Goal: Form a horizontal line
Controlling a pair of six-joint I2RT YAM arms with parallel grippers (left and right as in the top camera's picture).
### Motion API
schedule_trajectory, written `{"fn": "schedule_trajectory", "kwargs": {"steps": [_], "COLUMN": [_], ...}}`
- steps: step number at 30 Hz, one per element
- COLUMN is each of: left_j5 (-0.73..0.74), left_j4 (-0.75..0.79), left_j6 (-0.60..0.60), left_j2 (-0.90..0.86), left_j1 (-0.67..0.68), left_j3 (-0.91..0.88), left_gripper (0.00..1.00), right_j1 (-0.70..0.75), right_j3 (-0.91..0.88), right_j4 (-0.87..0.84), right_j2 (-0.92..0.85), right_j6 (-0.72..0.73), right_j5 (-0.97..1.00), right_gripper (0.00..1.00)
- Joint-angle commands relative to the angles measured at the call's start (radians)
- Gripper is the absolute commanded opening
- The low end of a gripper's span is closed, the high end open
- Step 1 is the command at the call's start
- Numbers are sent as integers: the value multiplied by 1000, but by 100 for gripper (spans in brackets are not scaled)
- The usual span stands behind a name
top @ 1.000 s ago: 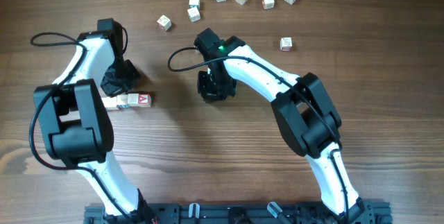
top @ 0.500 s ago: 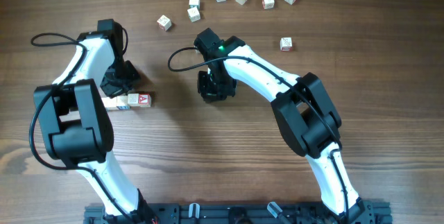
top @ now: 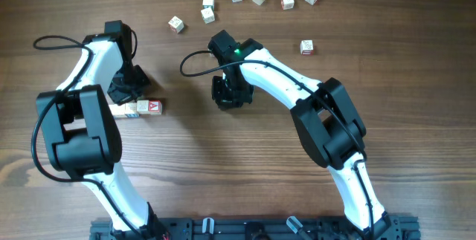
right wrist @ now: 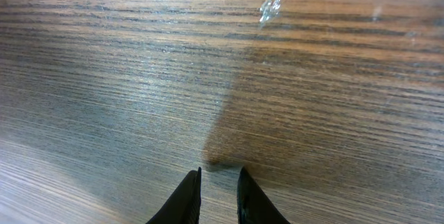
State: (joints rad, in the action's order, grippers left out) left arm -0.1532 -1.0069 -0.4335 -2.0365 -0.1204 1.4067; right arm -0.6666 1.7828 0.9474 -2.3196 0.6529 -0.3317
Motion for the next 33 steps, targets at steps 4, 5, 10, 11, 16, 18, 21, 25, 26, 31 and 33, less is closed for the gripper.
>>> {"fn": "schedule_trajectory", "kwargs": {"steps": [4, 5, 10, 11, 16, 18, 21, 25, 26, 31, 33], "left_j5": [-17, -17, -3, 11, 143, 165, 172, 171, 172, 171, 172], "left_j4": [5, 14, 135, 157, 203, 192, 172, 141, 134, 104, 93], "left_j6": [-24, -24, -24, -24, -24, -24, -24, -23, -24, -23, -23], "left_j2": [-12, -12, -12, -12, -12, -12, -12, -12, -12, -12, -12], "left_j1": [-2, -2, -2, -2, -2, -2, -1, -1, -1, -1, -1], "left_j3": [0, 0, 0, 0, 0, 0, 0, 0, 0, 0, 0], "left_gripper": [4, 4, 4, 4, 4, 4, 4, 4, 4, 4, 4], "right_j1": [2, 2, 2, 2, 2, 2, 2, 2, 2, 2, 2], "right_j3": [-29, -29, -29, -29, -29, -29, -29, -29, -29, -29, -29], "right_j4": [-7, -7, -7, -7, -7, -8, -8, -9, -9, -10, -10], "right_j2": [-53, -53, -53, -53, -53, -53, -53, -53, -53, -53, -53], "right_j6": [2, 2, 2, 2, 2, 3, 3, 5, 5, 5, 5], "right_j5": [94, 94, 94, 94, 95, 95, 94, 94, 94, 94, 94], "right_gripper": [20, 20, 20, 20, 20, 20, 20, 20, 20, 20, 20]}}
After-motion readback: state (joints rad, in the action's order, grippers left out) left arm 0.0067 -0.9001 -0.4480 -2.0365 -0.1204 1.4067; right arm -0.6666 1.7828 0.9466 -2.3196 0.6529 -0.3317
